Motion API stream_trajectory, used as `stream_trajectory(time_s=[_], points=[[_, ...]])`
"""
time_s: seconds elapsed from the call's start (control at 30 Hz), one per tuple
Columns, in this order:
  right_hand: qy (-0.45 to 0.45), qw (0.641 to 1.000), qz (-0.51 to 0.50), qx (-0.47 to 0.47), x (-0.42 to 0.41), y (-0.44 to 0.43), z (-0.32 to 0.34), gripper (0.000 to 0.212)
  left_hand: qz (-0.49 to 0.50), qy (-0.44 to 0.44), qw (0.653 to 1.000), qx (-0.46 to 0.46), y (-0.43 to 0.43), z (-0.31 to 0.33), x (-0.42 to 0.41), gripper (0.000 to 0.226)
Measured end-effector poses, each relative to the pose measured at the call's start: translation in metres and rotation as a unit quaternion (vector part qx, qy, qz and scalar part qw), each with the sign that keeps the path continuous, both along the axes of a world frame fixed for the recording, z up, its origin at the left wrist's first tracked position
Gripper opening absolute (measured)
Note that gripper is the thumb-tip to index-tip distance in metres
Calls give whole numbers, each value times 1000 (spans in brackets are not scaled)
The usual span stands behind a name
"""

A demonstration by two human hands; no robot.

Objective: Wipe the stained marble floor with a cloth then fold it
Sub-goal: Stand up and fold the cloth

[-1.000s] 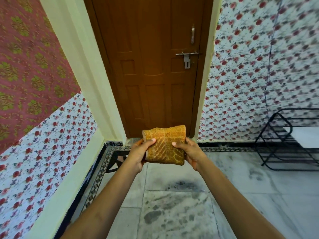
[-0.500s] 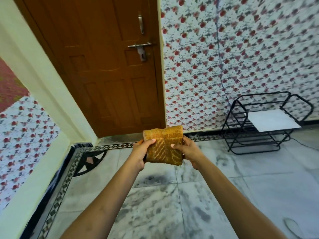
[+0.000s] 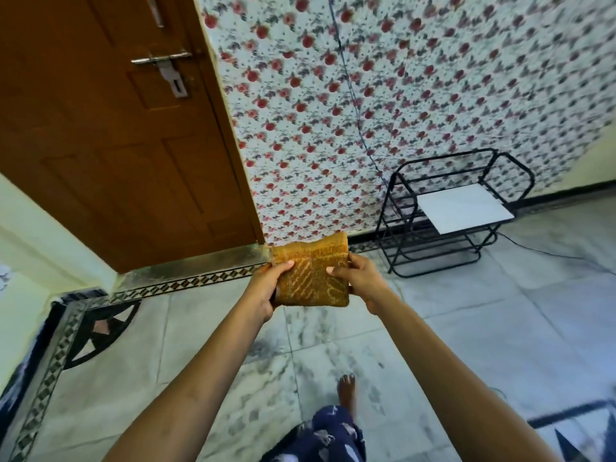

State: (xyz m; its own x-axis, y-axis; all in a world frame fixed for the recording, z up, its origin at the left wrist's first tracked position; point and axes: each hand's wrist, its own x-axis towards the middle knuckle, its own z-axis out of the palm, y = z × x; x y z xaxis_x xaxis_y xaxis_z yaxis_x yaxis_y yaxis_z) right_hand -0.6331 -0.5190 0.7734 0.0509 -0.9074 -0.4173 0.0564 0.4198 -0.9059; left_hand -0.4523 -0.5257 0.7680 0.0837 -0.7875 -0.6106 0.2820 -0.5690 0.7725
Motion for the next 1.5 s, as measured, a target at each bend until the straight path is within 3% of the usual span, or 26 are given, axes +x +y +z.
stream_trajectory(time_s=[0.07, 0.33, 0.57, 0.87, 1.27, 1.5], points=[[10, 1000, -4, 10, -26, -25, -2, 39, -13, 21, 999, 24, -29, -7, -25, 24], [48, 998, -25, 45, -129, -140, -8, 31, -21, 69, 996, 43, -142, -15, -131, 41], [28, 998, -27, 43, -212, -230, -13, 22, -21, 51, 998, 39, -231, -11, -214, 37], [29, 999, 0, 23, -367, -337, -20, 35, 19, 23, 999, 25, -335, -20, -370, 47], [35, 995, 43, 81, -553, -451, -52, 38, 30, 1, 998, 49, -434, -48, -552, 9], [58, 992, 16, 110, -617, -514, -94, 37, 21, 6, 996, 89, -500, -100, -615, 17]])
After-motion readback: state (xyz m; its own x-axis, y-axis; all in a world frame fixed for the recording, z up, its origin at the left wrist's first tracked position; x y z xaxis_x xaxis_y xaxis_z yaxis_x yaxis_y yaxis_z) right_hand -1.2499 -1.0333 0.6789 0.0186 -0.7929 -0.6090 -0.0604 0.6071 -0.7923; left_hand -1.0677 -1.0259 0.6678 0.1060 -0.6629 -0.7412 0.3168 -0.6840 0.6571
